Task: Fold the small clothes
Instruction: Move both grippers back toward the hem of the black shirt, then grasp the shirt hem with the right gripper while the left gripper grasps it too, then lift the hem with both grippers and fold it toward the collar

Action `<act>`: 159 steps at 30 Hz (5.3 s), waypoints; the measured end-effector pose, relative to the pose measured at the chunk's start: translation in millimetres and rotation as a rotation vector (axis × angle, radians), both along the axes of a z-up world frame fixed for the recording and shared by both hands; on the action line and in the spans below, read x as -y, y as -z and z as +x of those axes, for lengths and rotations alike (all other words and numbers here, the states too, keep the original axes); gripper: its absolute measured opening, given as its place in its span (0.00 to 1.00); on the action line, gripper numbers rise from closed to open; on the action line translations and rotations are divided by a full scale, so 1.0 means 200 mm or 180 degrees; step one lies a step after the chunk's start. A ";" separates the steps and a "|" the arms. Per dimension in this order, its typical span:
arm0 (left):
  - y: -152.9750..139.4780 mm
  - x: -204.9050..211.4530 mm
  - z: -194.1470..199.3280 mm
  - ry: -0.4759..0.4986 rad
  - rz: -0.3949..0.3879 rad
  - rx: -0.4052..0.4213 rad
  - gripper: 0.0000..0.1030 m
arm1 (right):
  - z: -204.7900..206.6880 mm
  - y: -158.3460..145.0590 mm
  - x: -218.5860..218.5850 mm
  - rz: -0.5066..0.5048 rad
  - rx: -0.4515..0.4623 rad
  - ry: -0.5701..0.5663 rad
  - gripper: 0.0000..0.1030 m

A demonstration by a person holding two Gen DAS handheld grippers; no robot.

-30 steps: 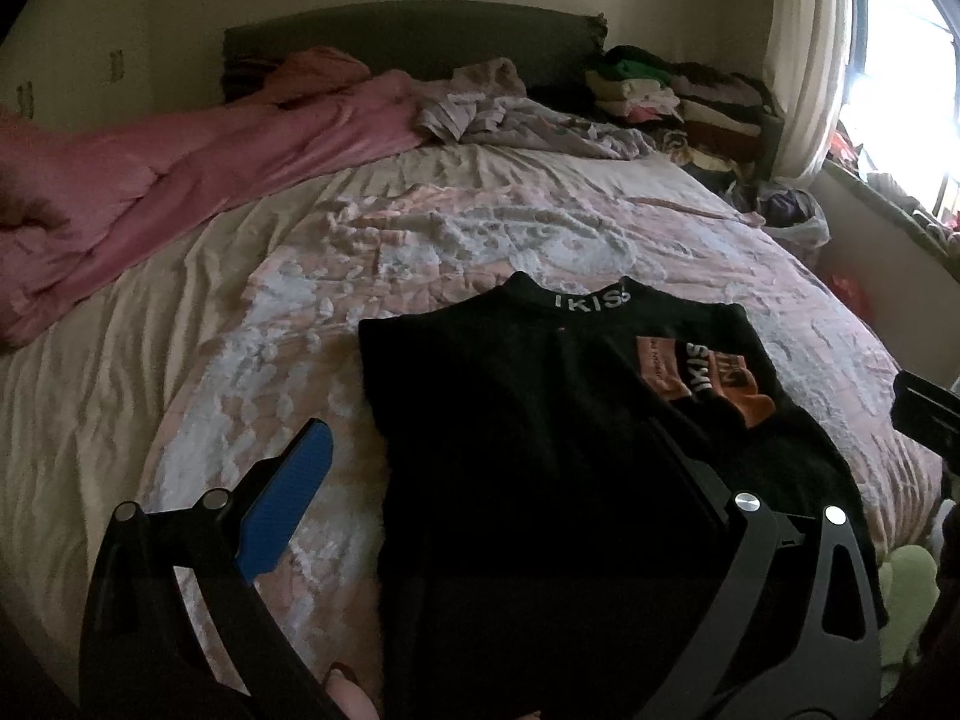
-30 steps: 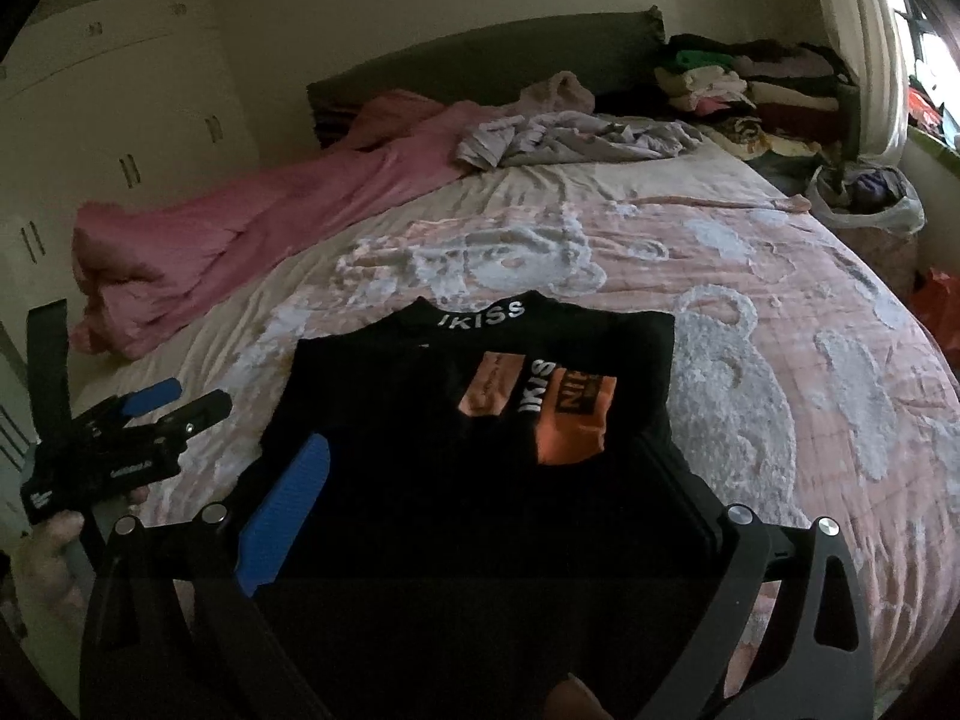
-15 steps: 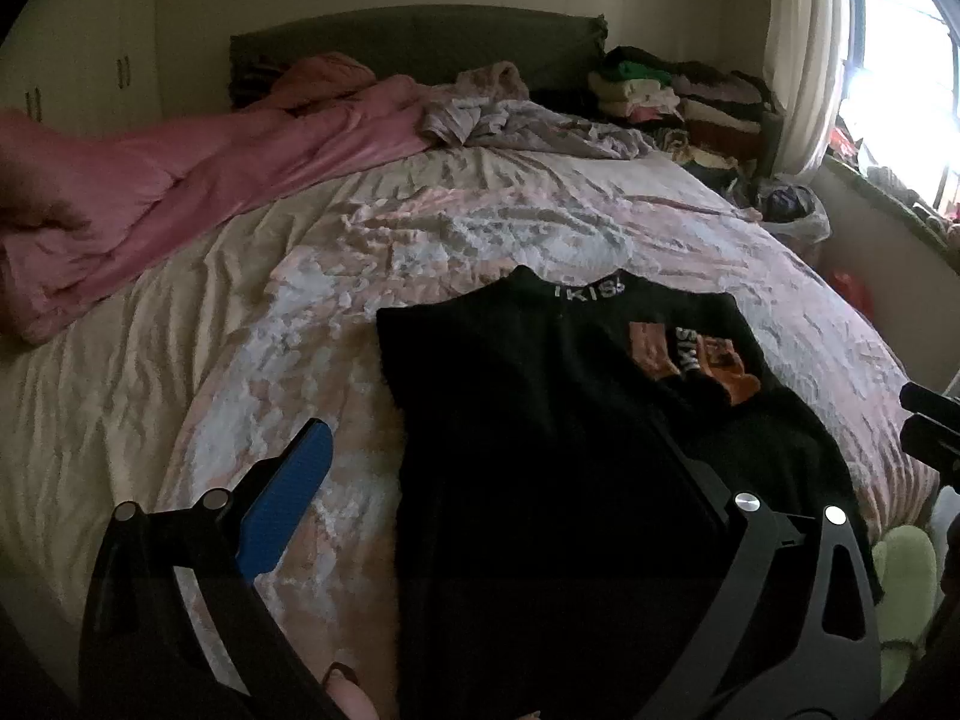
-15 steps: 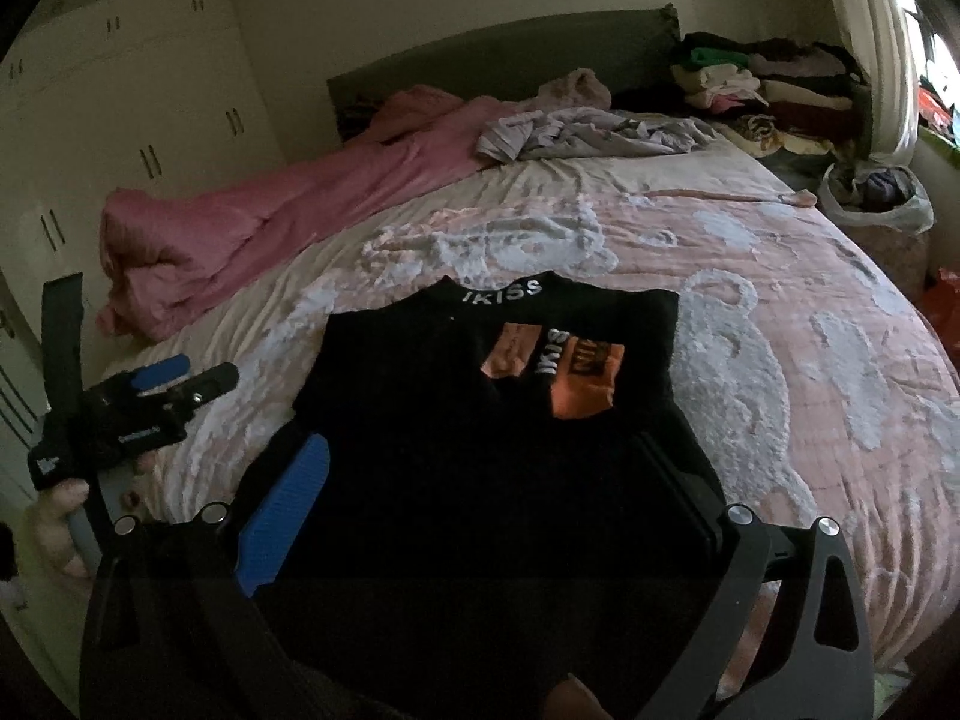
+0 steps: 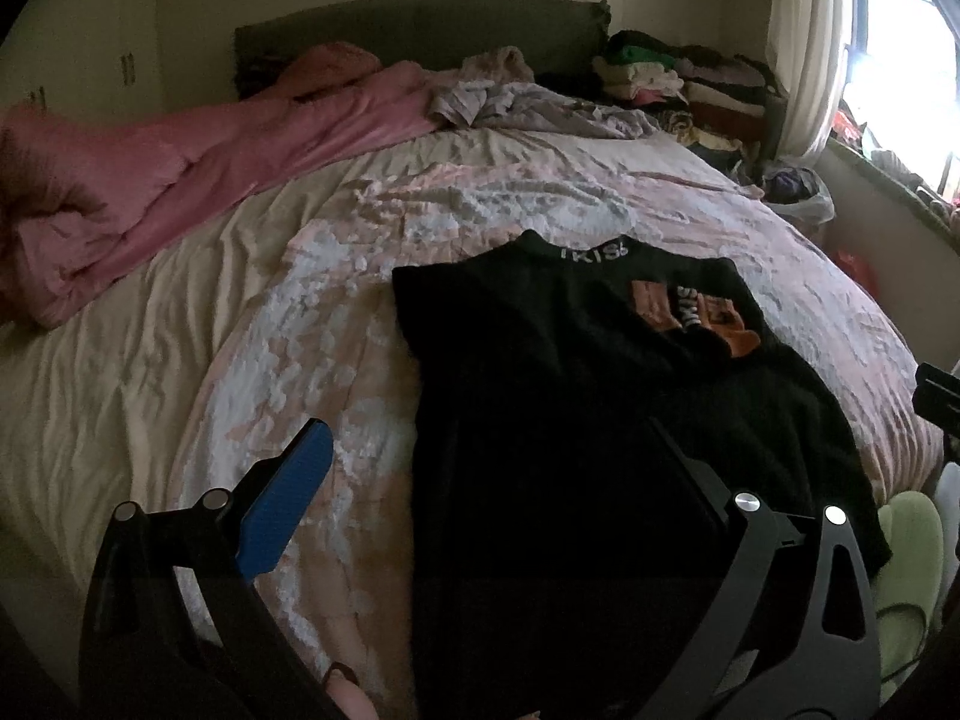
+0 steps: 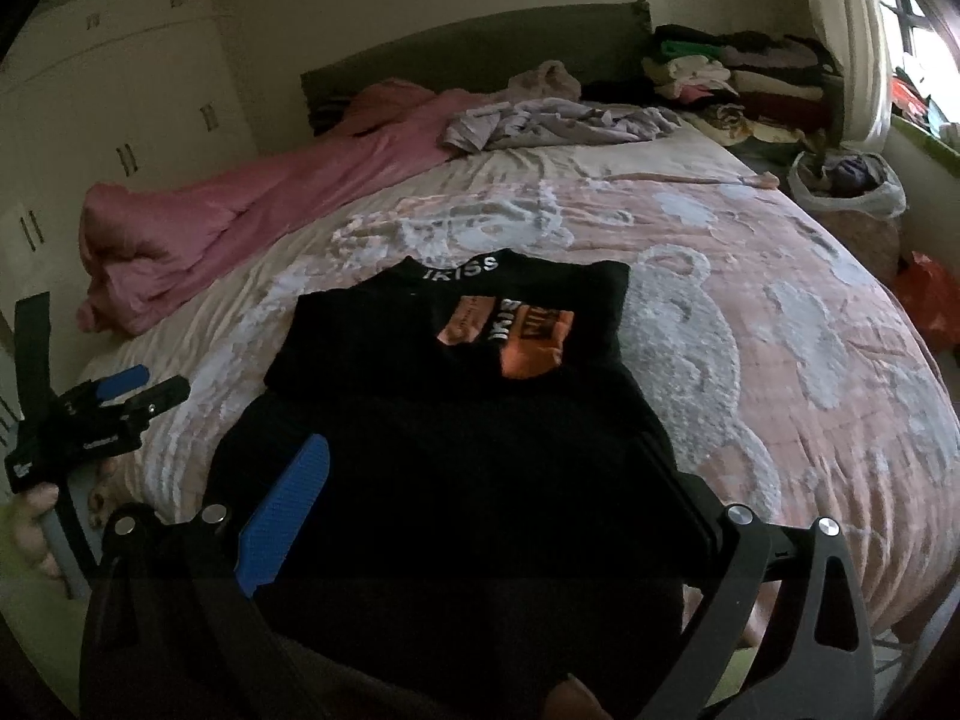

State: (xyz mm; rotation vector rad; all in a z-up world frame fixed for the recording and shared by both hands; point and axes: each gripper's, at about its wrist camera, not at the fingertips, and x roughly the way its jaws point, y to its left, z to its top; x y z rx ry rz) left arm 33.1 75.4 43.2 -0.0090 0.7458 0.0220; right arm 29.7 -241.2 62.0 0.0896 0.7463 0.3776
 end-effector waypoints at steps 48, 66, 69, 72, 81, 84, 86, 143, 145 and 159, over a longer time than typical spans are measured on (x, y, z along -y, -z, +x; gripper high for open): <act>0.32 -0.19 -0.21 -0.0290 0.0124 -0.0554 0.91 | -0.16 0.40 0.27 -0.0340 -0.0557 0.0230 0.95; 0.49 -0.30 -0.31 -0.0304 -0.0110 -0.0860 0.91 | -0.10 0.55 0.30 -0.0244 -0.0857 0.0149 0.94; 0.49 -0.29 -0.32 -0.0260 -0.0152 -0.0875 0.90 | -0.10 0.56 0.30 -0.0226 -0.0889 0.0127 0.87; 0.50 -0.27 -0.33 -0.0201 -0.0182 -0.0900 0.83 | -0.09 0.58 0.30 -0.0193 -0.0938 0.0096 0.79; 0.59 -0.21 -0.32 -0.0085 -0.0192 -0.1104 0.76 | -0.11 0.58 0.33 -0.0259 -0.0908 0.0095 0.19; 0.61 -0.20 -0.31 -0.0076 -0.0181 -0.1136 0.75 | -0.10 0.63 0.36 -0.0321 -0.1027 0.0178 0.45; 0.62 -0.19 -0.31 -0.0075 -0.0196 -0.1155 0.70 | -0.10 0.65 0.36 -0.0307 -0.1080 0.0181 0.50; 0.07 -0.19 -0.24 -0.0084 -0.0414 -0.0231 0.04 | -0.08 0.11 0.41 0.0368 -0.0128 0.0029 0.07; 0.04 -0.19 -0.22 -0.0096 -0.0376 -0.0185 0.04 | -0.06 0.08 0.41 0.0374 -0.0077 0.0038 0.07; -0.06 -0.19 0.02 -0.0171 -0.0400 -0.0015 0.04 | 0.19 -0.01 0.40 0.0404 0.0109 0.0171 0.07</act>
